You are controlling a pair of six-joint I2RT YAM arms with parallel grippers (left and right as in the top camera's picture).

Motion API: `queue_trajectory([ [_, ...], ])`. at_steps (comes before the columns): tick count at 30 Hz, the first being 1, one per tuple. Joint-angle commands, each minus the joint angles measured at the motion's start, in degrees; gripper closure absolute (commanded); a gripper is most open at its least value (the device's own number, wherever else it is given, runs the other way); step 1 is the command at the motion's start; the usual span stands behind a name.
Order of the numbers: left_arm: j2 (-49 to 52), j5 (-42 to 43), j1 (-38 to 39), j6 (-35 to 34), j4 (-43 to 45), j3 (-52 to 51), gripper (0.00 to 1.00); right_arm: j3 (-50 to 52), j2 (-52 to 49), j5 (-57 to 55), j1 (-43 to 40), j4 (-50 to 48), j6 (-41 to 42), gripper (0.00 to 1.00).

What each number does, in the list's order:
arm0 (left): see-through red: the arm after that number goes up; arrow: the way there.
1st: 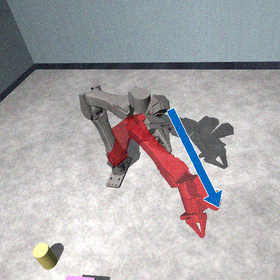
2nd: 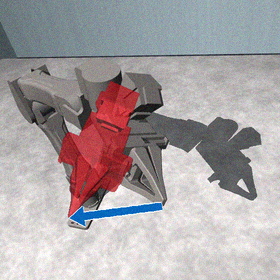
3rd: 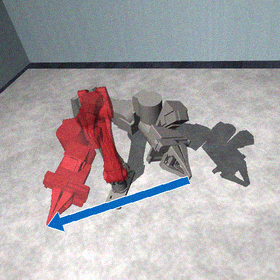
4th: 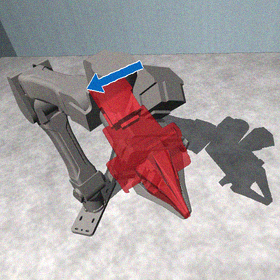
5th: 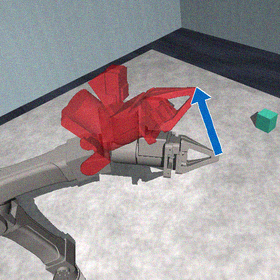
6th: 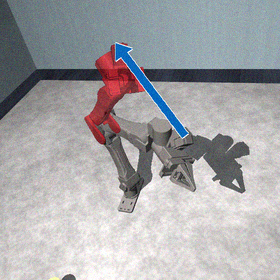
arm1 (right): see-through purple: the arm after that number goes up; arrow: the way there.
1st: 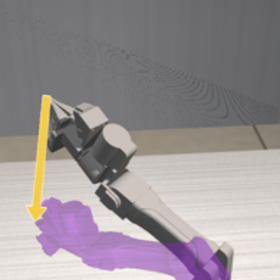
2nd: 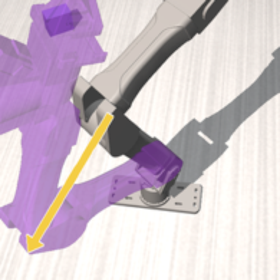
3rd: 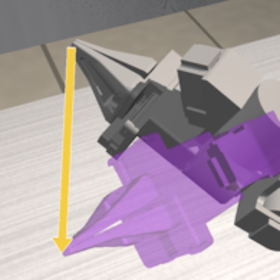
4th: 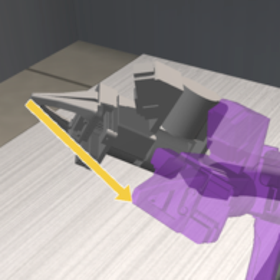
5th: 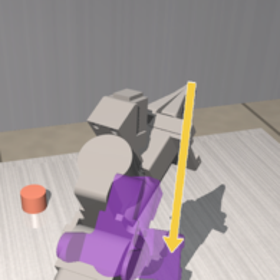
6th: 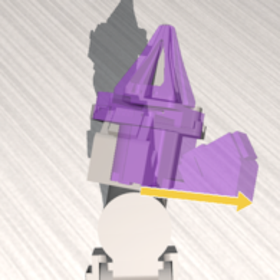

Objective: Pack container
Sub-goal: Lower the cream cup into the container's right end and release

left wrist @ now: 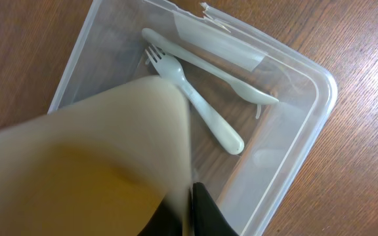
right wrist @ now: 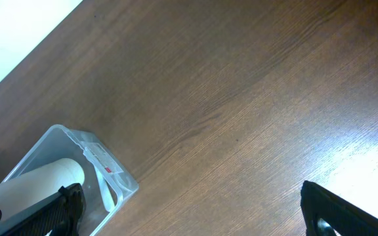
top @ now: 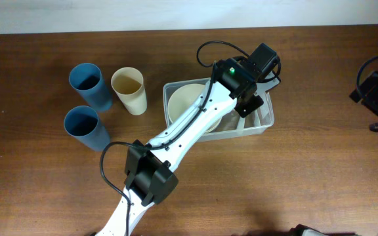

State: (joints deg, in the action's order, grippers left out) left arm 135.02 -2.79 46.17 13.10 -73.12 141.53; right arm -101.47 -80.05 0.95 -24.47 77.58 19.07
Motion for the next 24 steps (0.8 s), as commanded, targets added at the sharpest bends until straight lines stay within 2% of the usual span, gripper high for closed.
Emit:
queue_trajectory([
  [1,0.42,0.44,-0.20,0.24,-0.22,1.05,0.82,-0.63,-0.09,-0.13,-0.35,-0.20,-0.11,0.01],
  [4,0.42,0.44,-0.20,0.24,-0.11,1.05,0.73,-0.63,-0.09,-0.13,-0.35,-0.20,-0.11,0.01],
  [12,0.42,0.42,-0.20,0.26,0.96,1.05,0.64,-0.63,-0.09,-0.13,-0.35,-0.17,-0.11,0.01],
  [13,0.42,0.42,-0.20,0.26,1.27,1.05,0.65,-0.63,-0.09,-0.13,-0.35,-0.17,-0.11,0.01],
  [15,0.42,0.42,-0.20,0.26,1.55,1.05,0.86,-0.63,-0.09,-0.13,-0.35,-0.20,-0.13,0.01],
  [17,0.42,0.42,-0.20,0.26,1.44,1.05,0.99,-0.63,-0.09,-0.13,-0.35,-0.17,-0.11,0.01],
  [24,0.42,0.42,-0.20,0.31,1.22,1.05,0.99,-0.63,-0.09,-0.15,-0.35,-0.17,-0.11,0.01],
])
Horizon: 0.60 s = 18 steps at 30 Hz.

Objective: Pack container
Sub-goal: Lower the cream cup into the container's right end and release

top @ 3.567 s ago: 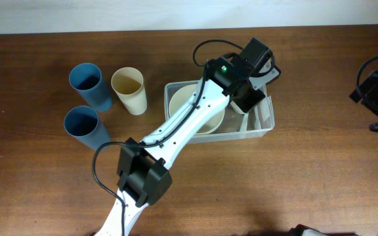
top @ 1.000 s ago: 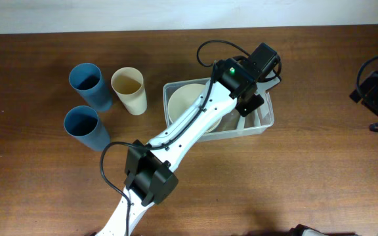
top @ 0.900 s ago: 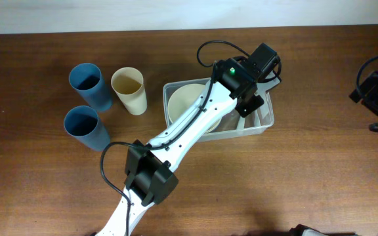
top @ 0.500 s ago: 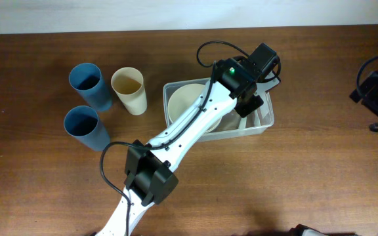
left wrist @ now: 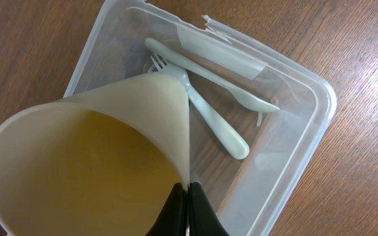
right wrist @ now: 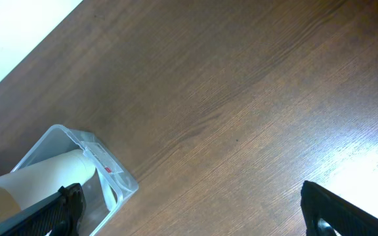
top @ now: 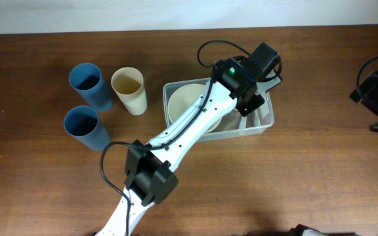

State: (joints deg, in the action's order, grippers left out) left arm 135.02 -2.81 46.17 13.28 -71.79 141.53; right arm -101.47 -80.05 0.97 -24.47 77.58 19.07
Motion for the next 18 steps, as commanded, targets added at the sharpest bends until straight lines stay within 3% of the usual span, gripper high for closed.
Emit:
queue_trajectory([
  [1,0.42,0.44,-0.20,0.22,-0.26,1.05,0.99,-0.63,-0.09,-0.15,-0.35,-0.20,-0.11,0.01],
  [18,0.42,0.42,-0.20,6.99,-5.42,1.05,0.98,-0.63,-0.09,-0.17,-0.35,-0.20,-0.11,0.01],
])
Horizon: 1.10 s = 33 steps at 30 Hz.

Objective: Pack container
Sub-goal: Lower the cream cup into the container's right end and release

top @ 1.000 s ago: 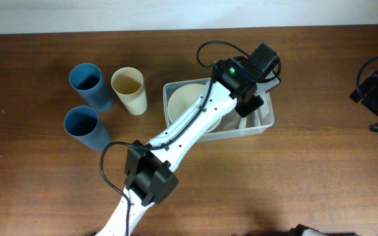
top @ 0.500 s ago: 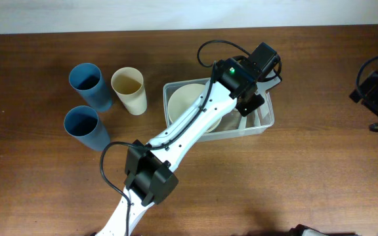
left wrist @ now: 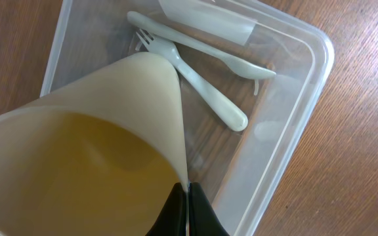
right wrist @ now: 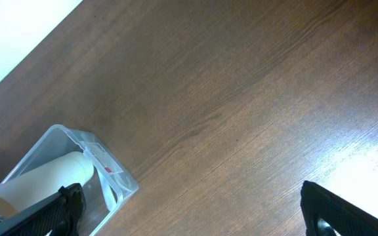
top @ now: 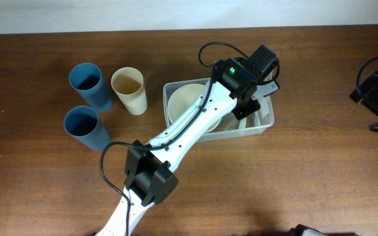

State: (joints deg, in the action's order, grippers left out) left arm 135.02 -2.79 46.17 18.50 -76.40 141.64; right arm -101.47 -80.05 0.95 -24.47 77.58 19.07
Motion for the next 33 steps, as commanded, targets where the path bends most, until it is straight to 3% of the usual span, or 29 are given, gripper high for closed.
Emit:
queue_trajectory([
  [1,0.42,0.42,-0.20,1.75,-0.50,0.96,0.96,-0.63,-0.09,-0.15,-0.35,-0.20,-0.13,0.01],
  [4,0.42,0.39,-0.22,0.98,1.38,0.96,0.90,-0.63,-0.09,-0.13,-0.35,-0.20,-0.11,0.01],
  [8,0.39,0.37,-0.20,-0.02,3.08,1.03,0.67,-0.63,-0.09,-0.13,-0.35,-0.20,-0.11,0.01],
  [11,0.39,0.15,-0.20,-1.20,3.82,1.03,0.59,-0.63,-0.09,-0.13,-0.35,-0.20,-0.11,0.01],
  [25,0.39,-3.13,-0.22,-3.52,6.25,5.16,0.36,-0.63,-0.09,-0.13,-0.35,-0.20,-0.11,0.01],
  [33,0.39,-3.32,-0.22,-5.25,2.95,7.85,0.21,-0.63,-0.09,-0.13,-0.35,-0.20,-0.11,0.01],
])
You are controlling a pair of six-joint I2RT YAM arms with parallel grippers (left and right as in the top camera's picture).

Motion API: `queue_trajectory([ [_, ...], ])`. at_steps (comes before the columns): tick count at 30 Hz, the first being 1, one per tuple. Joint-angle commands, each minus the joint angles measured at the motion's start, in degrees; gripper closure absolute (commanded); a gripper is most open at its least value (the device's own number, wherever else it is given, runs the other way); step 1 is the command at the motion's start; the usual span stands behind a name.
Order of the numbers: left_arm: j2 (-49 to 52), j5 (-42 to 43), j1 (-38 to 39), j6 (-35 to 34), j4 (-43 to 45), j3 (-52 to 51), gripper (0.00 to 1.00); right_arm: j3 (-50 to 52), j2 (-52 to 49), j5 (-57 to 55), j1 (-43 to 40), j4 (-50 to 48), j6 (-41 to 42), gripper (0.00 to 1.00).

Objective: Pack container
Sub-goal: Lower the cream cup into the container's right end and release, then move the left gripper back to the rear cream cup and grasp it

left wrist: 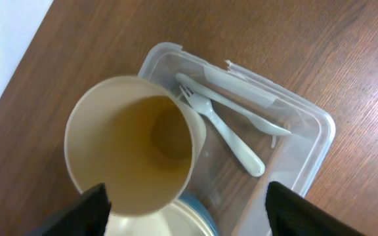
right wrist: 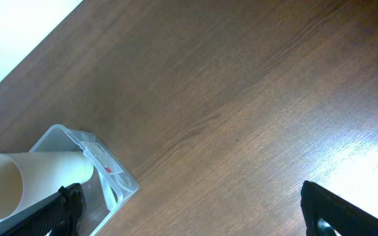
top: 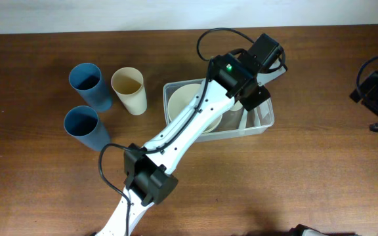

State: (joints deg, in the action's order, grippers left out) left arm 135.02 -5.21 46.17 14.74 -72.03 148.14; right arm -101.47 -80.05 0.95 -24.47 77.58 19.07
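Note:
A clear plastic container (left wrist: 320,131) sits on the wooden table. Inside it a cream cup (left wrist: 133,164) stands mouth up at the left end, beside a white fork (left wrist: 231,141) and a white knife (left wrist: 241,111). A cream plate (left wrist: 176,223) on a blue one fills the near part. My left gripper (left wrist: 188,203) hangs open above the cup, with its fingers wide apart and off it. My right gripper (right wrist: 192,213) is open over bare table, far from the container (right wrist: 104,177). In the overhead view the left arm hides the cup.
Two blue cups (top: 87,84) (top: 84,126) and another cream cup (top: 128,88) stand upright at the left of the table. The left arm (top: 195,124) reaches across the container (top: 268,121). The right arm stays at the table's right edge.
My left gripper was shut on the cream cup's wall low in the container. Now it is open and higher up, and the cup stands free inside. The right arm has not moved.
My left gripper held the cream cup by its rim over the container's cutlery end. At the two later moments it still held the cup there, shifted slightly. Now the cup is let go in the container and the gripper is above it.

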Motion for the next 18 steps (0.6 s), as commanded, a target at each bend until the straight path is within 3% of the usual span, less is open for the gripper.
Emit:
queue_trajectory([
  [1,0.39,-1.07,-0.24,-1.99,-2.45,1.36,0.21,-0.63,-0.09,-0.15,-0.35,-0.20,-0.11,0.01],
  [6,-0.33,-6.29,-1.22,-7.02,-4.46,2.25,0.20,-0.63,-0.09,-0.13,-0.35,-0.20,-0.11,0.01],
  [12,-5.44,-6.71,-3.06,-9.16,-8.26,6.49,0.20,-0.63,-0.09,-0.13,-0.35,-0.17,-0.13,0.01],
  [14,-7.89,-6.95,-4.09,-9.20,-10.03,7.19,0.07,-0.63,-0.09,-0.13,-0.35,-0.20,-0.11,0.01],
  [18,-12.24,-12.48,-8.63,-15.72,-15.80,7.19,0.03,-0.63,-0.09,-0.13,-0.35,-0.20,-0.11,0.01],
])
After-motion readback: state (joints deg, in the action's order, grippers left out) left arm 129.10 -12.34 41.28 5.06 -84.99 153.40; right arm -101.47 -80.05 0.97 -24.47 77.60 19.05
